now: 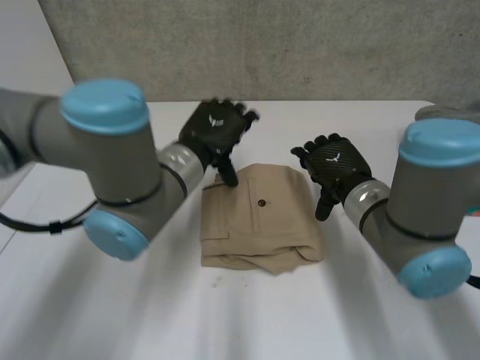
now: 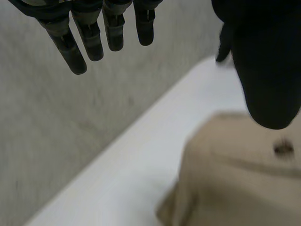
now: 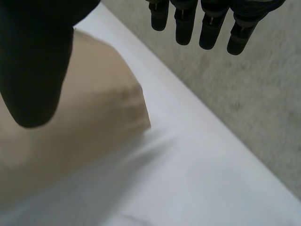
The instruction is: Fold the laundry.
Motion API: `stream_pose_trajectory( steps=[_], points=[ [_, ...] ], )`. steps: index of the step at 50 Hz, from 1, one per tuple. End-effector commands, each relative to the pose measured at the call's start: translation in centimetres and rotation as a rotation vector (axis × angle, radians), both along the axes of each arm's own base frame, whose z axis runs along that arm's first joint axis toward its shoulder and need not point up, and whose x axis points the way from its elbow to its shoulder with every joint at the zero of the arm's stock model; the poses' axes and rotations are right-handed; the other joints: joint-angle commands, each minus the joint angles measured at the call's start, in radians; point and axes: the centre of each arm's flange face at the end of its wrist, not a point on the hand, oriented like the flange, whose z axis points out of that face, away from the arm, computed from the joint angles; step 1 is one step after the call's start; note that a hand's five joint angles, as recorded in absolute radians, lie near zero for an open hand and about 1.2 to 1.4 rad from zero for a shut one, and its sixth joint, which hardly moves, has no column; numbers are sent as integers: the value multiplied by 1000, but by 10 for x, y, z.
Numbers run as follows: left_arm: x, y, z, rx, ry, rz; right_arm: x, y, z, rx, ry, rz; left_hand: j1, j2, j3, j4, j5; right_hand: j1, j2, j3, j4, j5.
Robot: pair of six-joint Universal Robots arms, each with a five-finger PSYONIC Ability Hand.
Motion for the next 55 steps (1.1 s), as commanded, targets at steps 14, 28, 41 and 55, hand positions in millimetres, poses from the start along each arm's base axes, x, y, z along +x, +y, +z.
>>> stream_pose_trajectory(
  steps=[14, 28, 41, 55],
  points=[
    [-1, 26, 57, 192, 192, -439, 33, 69, -87, -79, 3, 169, 44, 30, 35, 31, 24, 14, -30, -36, -37, -47],
    [-3, 27, 50, 207, 185, -439, 57, 28, -96, -250, -29, 136, 50, 36, 41, 37, 30, 214, 170, 164, 163, 153],
    [0, 27, 55, 193, 187, -433, 57, -15, -31, -359, -221, 72, 47, 33, 38, 34, 27, 1236, 1191, 1186, 1185, 1175],
    [17, 22, 90, 88, 233, -364, -61, -127, 122, -731, -384, -195, 47, 33, 38, 34, 27, 1236, 1191, 1186, 1185, 1175]
  ],
)
